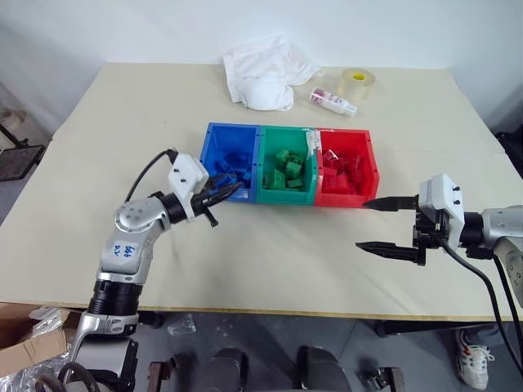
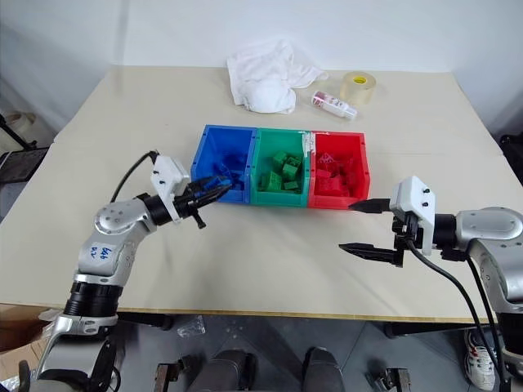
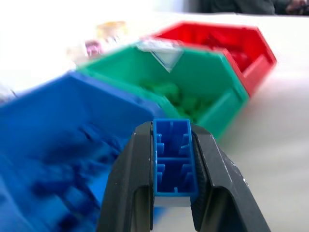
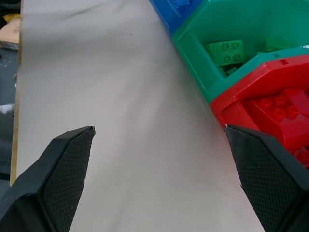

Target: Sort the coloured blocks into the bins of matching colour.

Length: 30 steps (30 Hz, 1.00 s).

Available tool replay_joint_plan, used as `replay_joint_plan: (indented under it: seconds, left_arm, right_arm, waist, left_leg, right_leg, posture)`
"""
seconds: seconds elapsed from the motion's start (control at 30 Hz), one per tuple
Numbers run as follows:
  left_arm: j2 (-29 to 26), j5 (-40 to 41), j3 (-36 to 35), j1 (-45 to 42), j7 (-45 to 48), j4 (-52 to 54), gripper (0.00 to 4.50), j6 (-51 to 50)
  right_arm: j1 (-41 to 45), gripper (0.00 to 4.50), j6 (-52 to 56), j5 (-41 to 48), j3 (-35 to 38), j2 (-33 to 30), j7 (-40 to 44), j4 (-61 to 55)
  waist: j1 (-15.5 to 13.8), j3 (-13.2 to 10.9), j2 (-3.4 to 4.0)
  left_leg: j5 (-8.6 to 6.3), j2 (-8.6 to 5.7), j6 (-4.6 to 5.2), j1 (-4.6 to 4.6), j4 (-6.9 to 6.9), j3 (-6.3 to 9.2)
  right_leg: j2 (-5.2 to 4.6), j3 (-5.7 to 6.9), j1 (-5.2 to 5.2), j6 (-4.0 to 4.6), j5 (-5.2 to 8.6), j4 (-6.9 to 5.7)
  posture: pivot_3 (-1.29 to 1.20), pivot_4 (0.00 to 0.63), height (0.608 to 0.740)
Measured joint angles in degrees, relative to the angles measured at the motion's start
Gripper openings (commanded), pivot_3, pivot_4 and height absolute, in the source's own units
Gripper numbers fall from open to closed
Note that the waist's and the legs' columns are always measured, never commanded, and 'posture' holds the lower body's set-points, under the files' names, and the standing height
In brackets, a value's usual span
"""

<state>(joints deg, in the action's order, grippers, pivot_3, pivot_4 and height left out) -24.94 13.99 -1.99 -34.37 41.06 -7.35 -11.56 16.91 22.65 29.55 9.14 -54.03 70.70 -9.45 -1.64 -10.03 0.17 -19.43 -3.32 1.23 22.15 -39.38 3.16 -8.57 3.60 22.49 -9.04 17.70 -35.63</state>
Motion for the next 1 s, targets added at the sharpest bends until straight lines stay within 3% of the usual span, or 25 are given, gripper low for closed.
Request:
replay_joint_plan:
  seconds: [0.07, 0.23, 0.5, 0.7, 1.0]
  left_arm:
    - [0.36, -1.1, -0.46, -4.78, -2.24, -6.41, 0.52, 2.33]
    - [2.66, -2.3, -1.78, -15.22, -3.9, -23.09, 2.07, 9.67]
    - [4.09, -2.3, -1.23, -16.12, 0.55, -29.48, 4.44, 12.83]
    - [-1.29, 1.02, -2.33, -13.04, 7.97, -22.8, 4.44, 10.07]
    - [-13.74, 12.07, -10.29, 10.77, 18.75, -1.88, 4.44, -1.47]
  right_arm:
    - [0.21, 4.5, -0.01, -0.01, -0.04, 0.22, -0.18, -0.06]
    - [1.62, 4.5, -0.08, -0.15, -0.9, 1.07, -0.69, 0.09]
    - [1.9, 4.5, -0.08, -0.15, -1.45, 1.42, -1.44, 0.07]
    - [1.87, 4.5, -0.18, -0.15, -1.45, 1.45, -1.54, 0.08]
    - [1.62, 4.5, -1.93, -1.04, -1.54, 1.4, 0.63, 3.8]
  waist:
    - [-0.04, -0.03, -0.05]
    - [0.19, -0.05, -0.08]
    - [0.38, -0.06, -0.1]
    - [0.69, -0.06, -0.1]
    - [1.63, -0.06, -0.09]
  left_leg:
    - [0.0, -0.02, 0.0, 0.03, -0.07, 0.01]
    - [-0.01, -0.17, 0.01, 0.04, -0.02, 0.0]
    - [-0.01, -0.17, 0.01, 0.06, 0.04, -0.01]
    - [-0.01, 0.01, 0.01, 0.06, 0.06, -0.01]
    - [-0.01, 0.05, 0.01, 0.02, 0.1, 0.08]
  right_leg:
    - [0.02, 0.04, -0.03, -0.01, 0.0, 0.0]
    - [0.01, 0.08, 0.01, -0.04, -0.02, 0.01]
    - [0.03, 0.12, 0.07, -0.04, -0.02, 0.0]
    - [0.02, 0.11, 0.09, -0.04, -0.02, -0.01]
    - [-0.01, 0.03, 0.05, -0.03, -0.02, 0.0]
  posture:
    - [0.0, 0.15, 0.74]
    - [0.0, 0.15, 0.74]
    - [0.0, 0.15, 0.74]
    - [0.0, 0.15, 0.74]
    - [0.0, 0.15, 0.74]
